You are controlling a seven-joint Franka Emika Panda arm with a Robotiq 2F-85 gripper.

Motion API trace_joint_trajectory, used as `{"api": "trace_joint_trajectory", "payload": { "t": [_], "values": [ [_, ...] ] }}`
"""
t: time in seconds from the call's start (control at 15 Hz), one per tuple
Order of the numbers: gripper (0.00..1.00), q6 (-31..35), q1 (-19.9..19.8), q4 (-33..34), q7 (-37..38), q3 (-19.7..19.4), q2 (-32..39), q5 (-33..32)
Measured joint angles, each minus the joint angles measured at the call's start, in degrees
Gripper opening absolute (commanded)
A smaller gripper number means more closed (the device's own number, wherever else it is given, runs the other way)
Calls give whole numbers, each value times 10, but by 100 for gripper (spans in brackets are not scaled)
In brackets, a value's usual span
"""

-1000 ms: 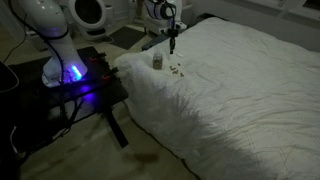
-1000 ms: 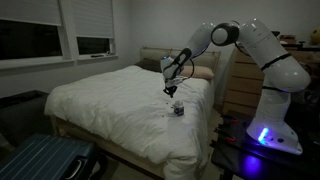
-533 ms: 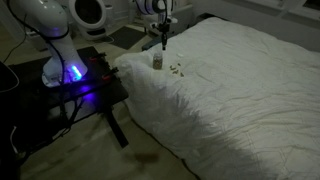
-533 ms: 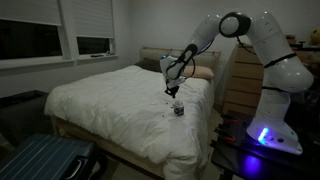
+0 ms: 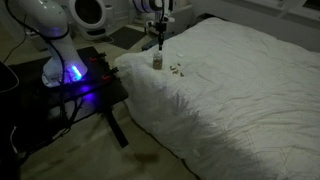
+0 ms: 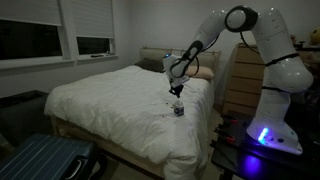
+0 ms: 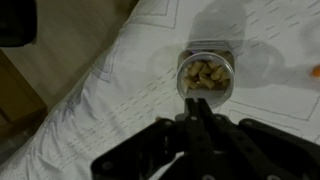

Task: Put the objects on the bed in the jar

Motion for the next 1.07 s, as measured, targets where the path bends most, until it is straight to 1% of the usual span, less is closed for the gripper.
{"api": "trace_joint_trajectory", "payload": {
  "t": [0.73,1.07],
  "values": [
    [1,0,-37,-3,-2,35,25,3],
    [1,33,-42,-3,-3,42,43,4]
  ]
}}
